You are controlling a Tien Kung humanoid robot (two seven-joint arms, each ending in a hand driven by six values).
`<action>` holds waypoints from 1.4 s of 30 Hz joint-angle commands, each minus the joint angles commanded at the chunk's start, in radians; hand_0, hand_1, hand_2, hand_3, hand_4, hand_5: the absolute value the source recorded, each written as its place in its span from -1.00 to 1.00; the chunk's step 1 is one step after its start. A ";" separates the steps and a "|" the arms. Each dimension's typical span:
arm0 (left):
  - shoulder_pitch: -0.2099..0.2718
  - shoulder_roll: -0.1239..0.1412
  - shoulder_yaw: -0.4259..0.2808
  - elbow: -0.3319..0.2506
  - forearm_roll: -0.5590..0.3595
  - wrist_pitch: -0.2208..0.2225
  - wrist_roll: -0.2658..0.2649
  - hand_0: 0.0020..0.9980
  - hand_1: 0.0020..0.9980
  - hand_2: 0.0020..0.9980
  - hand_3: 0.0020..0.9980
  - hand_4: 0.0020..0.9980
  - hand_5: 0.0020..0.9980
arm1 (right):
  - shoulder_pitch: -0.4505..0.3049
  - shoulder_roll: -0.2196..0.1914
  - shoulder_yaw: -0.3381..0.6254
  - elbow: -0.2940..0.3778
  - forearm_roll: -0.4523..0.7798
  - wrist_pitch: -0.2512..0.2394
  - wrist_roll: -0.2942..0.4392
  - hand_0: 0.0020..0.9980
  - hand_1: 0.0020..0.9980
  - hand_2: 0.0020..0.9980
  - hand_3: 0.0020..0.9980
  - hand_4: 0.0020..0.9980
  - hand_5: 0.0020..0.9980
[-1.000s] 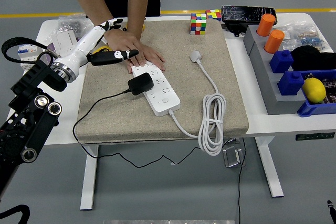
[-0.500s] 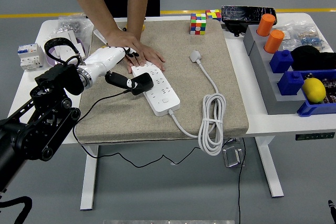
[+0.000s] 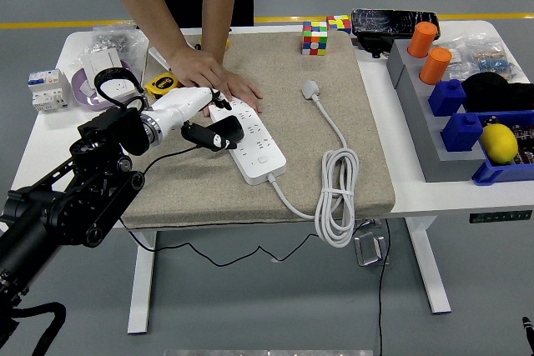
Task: Pick up the plug,place it near the board,insert it into the board,press the button
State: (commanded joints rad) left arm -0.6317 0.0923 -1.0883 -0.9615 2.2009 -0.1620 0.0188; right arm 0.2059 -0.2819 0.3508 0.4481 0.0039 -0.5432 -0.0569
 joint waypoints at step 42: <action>-0.036 -0.044 0.037 0.188 -0.007 0.064 0.001 0.64 0.71 0.69 0.65 1.00 0.06 | -0.003 0.000 -0.008 0.000 -0.001 -0.004 -0.003 0.87 0.75 0.64 0.69 1.00 1.00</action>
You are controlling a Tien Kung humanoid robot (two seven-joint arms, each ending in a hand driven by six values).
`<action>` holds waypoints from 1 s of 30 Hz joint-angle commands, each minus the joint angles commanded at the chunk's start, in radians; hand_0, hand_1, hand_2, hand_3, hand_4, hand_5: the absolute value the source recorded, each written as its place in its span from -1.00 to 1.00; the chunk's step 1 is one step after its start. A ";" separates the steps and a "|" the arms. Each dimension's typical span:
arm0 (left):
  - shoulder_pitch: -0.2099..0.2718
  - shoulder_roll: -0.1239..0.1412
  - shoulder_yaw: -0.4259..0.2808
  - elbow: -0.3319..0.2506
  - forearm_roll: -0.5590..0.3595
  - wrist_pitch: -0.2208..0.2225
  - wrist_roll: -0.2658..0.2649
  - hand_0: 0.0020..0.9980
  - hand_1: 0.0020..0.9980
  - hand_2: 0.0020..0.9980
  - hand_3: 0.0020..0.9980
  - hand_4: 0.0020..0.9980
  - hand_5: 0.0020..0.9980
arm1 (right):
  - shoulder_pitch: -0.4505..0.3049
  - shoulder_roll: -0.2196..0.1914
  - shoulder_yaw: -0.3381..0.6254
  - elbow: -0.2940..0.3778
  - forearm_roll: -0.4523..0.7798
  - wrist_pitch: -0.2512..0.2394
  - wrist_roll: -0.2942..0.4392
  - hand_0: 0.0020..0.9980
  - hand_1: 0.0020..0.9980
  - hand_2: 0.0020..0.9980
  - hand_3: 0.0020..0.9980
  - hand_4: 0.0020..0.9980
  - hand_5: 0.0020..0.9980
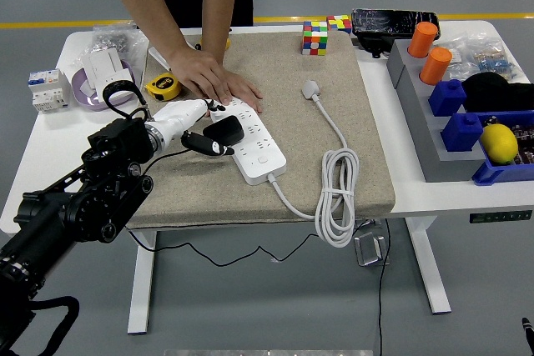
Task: Pick up the plug,place it near the board,insert it into the board,press the button
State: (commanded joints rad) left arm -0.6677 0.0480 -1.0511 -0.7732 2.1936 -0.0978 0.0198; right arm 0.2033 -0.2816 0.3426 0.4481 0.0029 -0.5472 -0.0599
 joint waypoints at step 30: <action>-0.011 -0.008 0.045 0.011 0.041 0.070 0.030 0.35 0.45 0.42 0.40 1.00 0.24 | 0.001 0.000 0.001 0.000 0.001 -0.001 0.000 0.87 0.75 0.64 0.69 1.00 1.00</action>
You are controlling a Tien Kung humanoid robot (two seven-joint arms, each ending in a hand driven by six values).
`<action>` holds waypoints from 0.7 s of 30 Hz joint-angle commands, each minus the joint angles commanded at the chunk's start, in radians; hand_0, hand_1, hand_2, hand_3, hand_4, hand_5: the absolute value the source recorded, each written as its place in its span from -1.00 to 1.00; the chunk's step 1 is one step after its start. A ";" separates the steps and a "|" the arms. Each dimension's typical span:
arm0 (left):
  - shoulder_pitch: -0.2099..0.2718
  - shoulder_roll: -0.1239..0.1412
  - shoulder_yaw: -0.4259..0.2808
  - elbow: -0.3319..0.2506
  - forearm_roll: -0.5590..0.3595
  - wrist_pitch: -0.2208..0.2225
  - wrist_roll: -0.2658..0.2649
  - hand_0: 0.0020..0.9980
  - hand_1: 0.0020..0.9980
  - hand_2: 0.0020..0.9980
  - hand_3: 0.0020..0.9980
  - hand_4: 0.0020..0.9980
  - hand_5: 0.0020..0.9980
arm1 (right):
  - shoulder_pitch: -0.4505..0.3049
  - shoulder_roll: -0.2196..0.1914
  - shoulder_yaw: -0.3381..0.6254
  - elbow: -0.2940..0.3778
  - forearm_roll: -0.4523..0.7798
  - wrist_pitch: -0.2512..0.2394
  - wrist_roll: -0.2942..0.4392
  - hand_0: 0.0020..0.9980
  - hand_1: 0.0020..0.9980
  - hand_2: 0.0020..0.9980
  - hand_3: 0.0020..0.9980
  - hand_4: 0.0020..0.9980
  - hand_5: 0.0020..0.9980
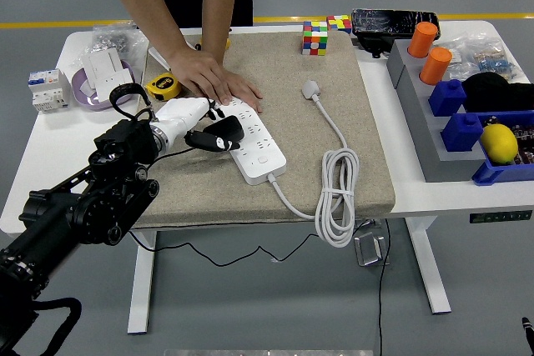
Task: Pick up the plug,place it near the board,insert it into the board,press the button
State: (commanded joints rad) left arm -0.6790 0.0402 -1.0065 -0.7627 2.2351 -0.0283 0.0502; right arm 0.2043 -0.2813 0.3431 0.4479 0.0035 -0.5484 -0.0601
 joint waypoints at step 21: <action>-0.004 -0.003 0.022 0.009 0.034 0.046 -0.011 0.25 0.36 0.26 0.11 0.49 -0.16 | 0.003 0.001 0.001 0.000 0.000 -0.001 0.000 0.87 0.75 0.64 0.69 1.00 1.00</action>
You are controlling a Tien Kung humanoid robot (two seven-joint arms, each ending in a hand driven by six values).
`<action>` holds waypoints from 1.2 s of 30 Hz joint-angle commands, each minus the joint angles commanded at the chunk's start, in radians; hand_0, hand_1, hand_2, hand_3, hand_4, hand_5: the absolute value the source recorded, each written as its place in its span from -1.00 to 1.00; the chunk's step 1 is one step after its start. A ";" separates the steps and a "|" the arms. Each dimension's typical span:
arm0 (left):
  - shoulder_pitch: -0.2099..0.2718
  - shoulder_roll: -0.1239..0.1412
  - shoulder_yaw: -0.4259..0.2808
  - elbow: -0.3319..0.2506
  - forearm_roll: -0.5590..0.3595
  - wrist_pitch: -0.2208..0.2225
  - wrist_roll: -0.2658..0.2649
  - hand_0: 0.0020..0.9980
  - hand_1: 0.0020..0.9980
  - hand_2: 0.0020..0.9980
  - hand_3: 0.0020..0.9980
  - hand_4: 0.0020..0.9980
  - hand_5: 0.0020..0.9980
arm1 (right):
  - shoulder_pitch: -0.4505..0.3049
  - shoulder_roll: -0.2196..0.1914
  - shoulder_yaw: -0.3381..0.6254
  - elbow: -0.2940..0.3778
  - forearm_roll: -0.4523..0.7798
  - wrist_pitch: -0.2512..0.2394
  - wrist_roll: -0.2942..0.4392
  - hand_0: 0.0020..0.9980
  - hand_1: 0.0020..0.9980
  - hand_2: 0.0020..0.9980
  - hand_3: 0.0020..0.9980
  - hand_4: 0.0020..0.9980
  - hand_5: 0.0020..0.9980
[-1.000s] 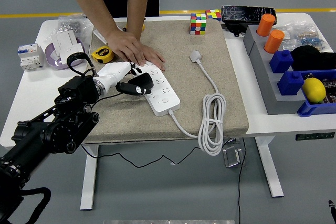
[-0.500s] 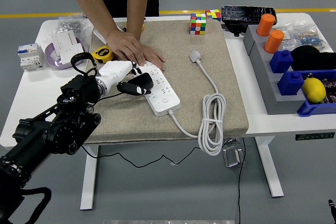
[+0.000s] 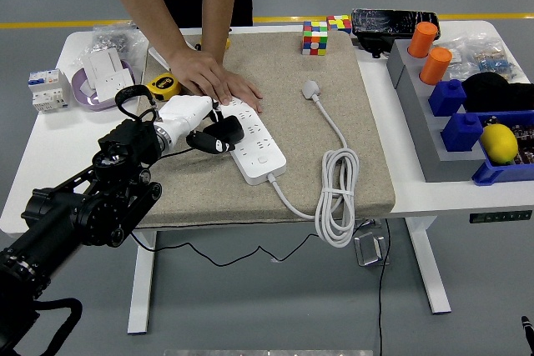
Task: Pick up the plug,place it near the board,insert it into the board,press the button
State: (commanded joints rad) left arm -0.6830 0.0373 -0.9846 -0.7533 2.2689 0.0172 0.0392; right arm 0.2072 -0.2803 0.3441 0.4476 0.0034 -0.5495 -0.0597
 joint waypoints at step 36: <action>0.016 0.008 0.014 -0.040 -0.002 -0.008 0.002 -0.07 0.24 0.07 -0.23 0.25 -0.51 | -0.006 0.000 0.001 0.000 -0.001 -0.003 -0.003 0.86 0.75 0.64 0.69 1.00 1.00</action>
State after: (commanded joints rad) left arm -0.6669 0.0454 -0.9707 -0.7929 2.2669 0.0093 0.0408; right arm 0.2011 -0.2804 0.3451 0.4476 0.0022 -0.5529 -0.0625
